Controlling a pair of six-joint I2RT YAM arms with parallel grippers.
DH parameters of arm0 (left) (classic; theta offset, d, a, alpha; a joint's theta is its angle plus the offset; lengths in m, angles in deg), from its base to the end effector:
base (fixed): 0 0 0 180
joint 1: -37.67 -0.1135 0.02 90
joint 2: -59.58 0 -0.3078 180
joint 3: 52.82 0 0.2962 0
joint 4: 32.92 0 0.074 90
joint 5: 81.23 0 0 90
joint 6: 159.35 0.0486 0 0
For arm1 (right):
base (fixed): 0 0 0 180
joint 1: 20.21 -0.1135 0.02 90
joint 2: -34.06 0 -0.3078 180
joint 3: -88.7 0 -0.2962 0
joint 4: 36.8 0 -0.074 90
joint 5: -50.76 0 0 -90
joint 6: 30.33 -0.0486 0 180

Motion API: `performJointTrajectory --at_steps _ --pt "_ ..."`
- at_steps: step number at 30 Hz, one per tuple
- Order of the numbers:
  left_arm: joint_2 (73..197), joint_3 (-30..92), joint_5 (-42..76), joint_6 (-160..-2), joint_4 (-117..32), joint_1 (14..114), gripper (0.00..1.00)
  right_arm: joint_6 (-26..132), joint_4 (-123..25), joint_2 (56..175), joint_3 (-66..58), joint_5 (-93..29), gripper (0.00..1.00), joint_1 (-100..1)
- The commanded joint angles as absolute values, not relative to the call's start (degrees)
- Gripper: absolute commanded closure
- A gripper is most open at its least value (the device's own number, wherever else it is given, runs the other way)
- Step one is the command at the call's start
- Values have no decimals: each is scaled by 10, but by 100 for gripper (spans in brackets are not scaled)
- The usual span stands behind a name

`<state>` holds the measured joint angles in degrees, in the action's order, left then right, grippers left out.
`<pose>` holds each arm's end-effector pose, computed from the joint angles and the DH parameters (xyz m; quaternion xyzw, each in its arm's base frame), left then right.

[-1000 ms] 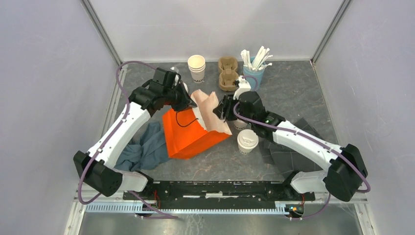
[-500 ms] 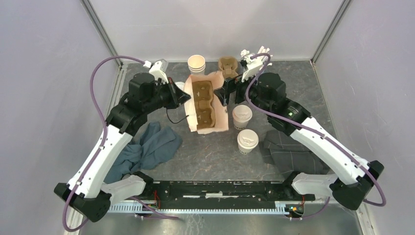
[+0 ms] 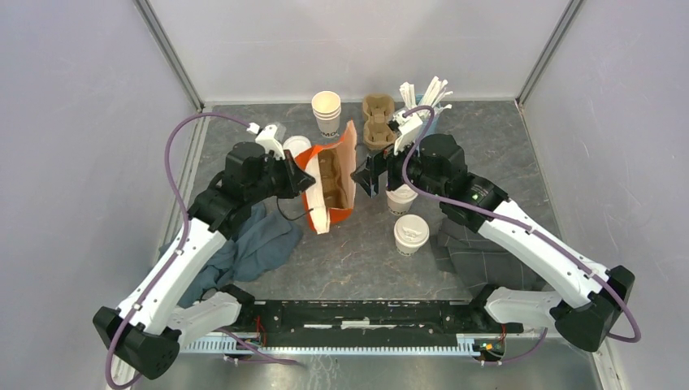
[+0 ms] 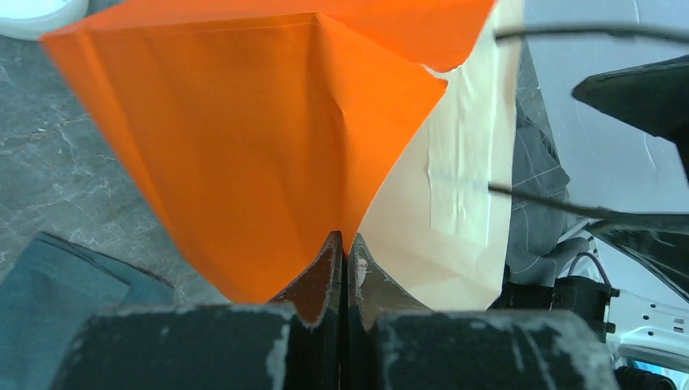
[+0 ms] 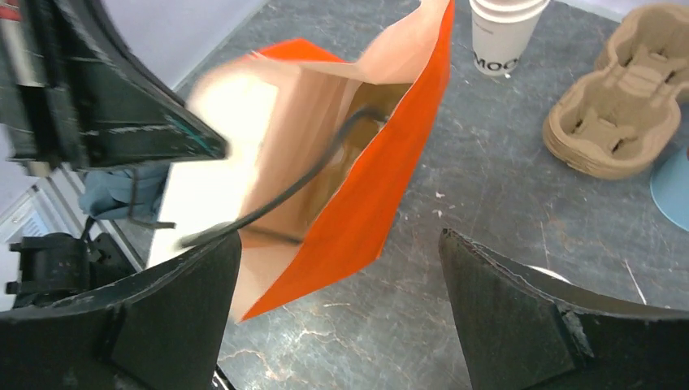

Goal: Pack the takeout coffee
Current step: Adjust the takeout bag at the center of the board.

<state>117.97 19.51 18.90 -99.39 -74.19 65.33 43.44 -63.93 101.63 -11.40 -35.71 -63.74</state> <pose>0.2213 -0.1257 0.3911 0.0282 0.8516 -0.3160 0.4173 0.2230 0.2159 0.4300 -0.2051 0.7651 0.3250 0.5166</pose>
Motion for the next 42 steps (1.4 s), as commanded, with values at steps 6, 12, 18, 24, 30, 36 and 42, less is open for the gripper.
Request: performJointTrajectory --at_steps 6,12,18,24,30,36,42 --pt "1163 235 148 -996 -771 654 98 457 -678 1056 -43 -414 2 -648" --pt "1166 242 128 -1041 -791 654 98 457 -677 1075 -10 -483 2 -711" --pt "1163 234 124 -1056 -793 654 98 459 -665 1023 -51 -549 2 -745" --pt "1154 229 121 -1054 -793 654 98 466 -643 955 -120 -520 2 -750" --pt "1157 231 125 -1052 -796 654 98 469 -590 902 -182 -452 2 -758" --pt "1161 236 128 -1050 -798 654 98 465 -560 893 -198 -449 2 -766" --pt "1163 244 130 -1052 -802 654 98 435 -559 945 -173 -586 2 -802"
